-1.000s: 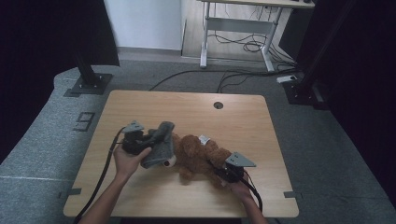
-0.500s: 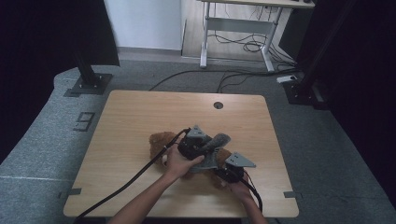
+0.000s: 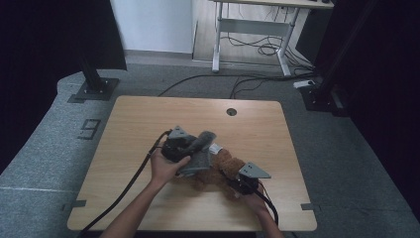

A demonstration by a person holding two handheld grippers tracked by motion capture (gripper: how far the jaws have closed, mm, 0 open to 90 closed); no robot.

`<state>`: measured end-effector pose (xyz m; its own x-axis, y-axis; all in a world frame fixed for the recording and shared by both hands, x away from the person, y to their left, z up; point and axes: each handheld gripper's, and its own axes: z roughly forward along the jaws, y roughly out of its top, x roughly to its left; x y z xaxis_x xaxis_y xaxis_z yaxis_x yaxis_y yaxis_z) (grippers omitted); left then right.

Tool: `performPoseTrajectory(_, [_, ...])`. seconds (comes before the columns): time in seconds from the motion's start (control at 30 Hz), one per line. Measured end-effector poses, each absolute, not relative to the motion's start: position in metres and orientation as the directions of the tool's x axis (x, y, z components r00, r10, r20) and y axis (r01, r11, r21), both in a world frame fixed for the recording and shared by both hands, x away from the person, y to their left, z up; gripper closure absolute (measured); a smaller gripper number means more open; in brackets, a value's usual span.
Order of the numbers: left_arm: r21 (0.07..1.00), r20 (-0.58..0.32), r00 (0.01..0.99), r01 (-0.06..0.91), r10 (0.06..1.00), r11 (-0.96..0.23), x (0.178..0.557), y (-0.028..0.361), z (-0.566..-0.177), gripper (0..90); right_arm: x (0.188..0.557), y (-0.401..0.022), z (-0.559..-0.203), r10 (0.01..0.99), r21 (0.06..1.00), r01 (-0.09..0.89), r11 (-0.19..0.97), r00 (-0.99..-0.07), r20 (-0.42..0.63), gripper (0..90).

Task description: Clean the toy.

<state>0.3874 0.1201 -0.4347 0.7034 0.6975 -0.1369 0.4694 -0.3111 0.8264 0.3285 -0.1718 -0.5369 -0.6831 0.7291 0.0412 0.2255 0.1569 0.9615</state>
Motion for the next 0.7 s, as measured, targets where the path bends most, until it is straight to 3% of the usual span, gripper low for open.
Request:
performPoseTrajectory(0.23, [0.807, -0.249, 0.64, 0.552, 0.727, -0.209, 0.399, 0.173, -0.448, 76.7, 0.328, -0.172, -0.537, 0.725, 0.962, 0.227, 0.153, -0.687, 0.047, 63.4])
performPoseTrajectory(0.53, [0.806, -0.257, 0.576, 0.57, 0.776, -0.157, 0.404, 0.2, -0.446, 76.5, 0.328, -0.172, -0.537, 0.724, 0.962, 0.227, 0.151, -0.688, 0.049, 63.3])
performPoseTrajectory(0.7, [0.812, -0.252, 0.601, 0.558, 0.758, -0.172, 0.407, 0.191, -0.437, 76.4, 0.329, -0.173, -0.536, 0.723, 0.962, 0.229, 0.145, -0.689, 0.055, 63.3])
